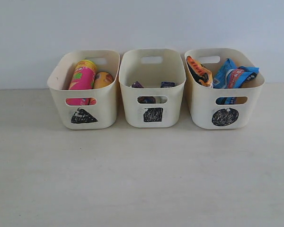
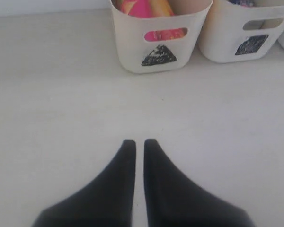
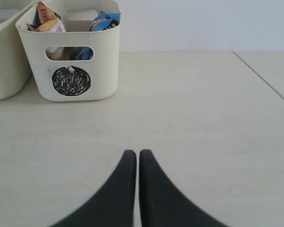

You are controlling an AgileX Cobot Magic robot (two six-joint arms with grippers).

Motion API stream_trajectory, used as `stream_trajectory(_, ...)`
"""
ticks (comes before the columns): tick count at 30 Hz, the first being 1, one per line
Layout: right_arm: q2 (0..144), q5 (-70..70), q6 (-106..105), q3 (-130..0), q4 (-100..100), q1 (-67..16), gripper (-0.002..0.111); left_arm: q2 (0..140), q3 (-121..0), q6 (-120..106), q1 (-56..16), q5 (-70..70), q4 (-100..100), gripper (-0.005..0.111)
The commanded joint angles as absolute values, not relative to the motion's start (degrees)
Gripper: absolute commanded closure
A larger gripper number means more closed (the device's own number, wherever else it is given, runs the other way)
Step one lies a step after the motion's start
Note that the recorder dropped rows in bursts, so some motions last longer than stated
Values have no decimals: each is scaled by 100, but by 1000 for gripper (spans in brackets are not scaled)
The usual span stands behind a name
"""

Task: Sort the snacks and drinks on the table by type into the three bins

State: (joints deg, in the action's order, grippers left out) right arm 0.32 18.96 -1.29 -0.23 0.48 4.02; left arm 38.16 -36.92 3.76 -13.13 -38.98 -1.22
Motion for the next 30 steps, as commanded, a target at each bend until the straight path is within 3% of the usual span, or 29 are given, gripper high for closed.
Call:
stream_trajectory(1, 0, 1867, -141, 0, 50, 397, 109, 3313, -3018, 395, -1316, -3095, -133, 103)
stream_trajectory(15, 0, 1826, -141, 0, 50, 397, 109, 2246, -1027, -42, -1316, -972, -458, 103)
stream_trajectory(30, 0, 1842, -141, 0, 50, 397, 109, 135, 0, 81, -913, -1456, -637, 103)
